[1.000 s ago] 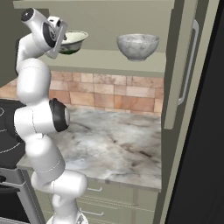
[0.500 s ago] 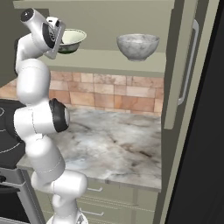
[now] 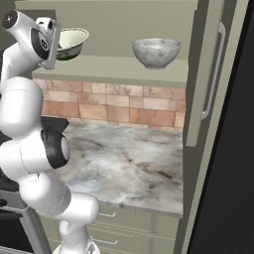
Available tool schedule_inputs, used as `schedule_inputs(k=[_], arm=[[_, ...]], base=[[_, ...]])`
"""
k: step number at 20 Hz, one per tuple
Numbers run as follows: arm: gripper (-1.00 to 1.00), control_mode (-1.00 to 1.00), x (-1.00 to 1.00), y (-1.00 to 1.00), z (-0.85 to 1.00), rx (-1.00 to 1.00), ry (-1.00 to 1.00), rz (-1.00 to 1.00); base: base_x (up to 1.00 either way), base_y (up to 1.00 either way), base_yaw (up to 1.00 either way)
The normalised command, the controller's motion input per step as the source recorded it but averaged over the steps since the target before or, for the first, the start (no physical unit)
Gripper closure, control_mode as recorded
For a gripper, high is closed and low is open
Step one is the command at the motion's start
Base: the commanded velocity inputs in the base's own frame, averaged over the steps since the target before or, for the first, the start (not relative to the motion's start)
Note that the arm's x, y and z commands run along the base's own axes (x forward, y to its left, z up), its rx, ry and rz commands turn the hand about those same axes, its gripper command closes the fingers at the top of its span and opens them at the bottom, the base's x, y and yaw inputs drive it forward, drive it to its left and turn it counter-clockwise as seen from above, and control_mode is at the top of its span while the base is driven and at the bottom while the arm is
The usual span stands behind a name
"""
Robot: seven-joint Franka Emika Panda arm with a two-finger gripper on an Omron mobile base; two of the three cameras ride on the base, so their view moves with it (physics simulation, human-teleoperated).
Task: Move the bowls from the cabinet to the plates on the dining table.
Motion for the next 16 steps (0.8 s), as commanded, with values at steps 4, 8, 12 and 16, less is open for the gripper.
schedule_inputs(k=[4,8,12,16], arm=[[1.0,-1.0,-0.81,0.0,-0.13,-0.04,-0.12,0.05],[1.0,-1.0,-0.8,-0.14,-0.16,-0.03,-0.1,0.03],[1.0,-1.0,-0.72,-0.33,-0.01,0.0,-0.08,0.0],[1.0,-1.0,-0.56,-0.35,-0.02,0.0,-0.04,0.0]], base=[[0.0,0.0,0.0],[0.0,0.0,0.0],[0.0,0.0,0.0],[0.0,0.0,0.0]])
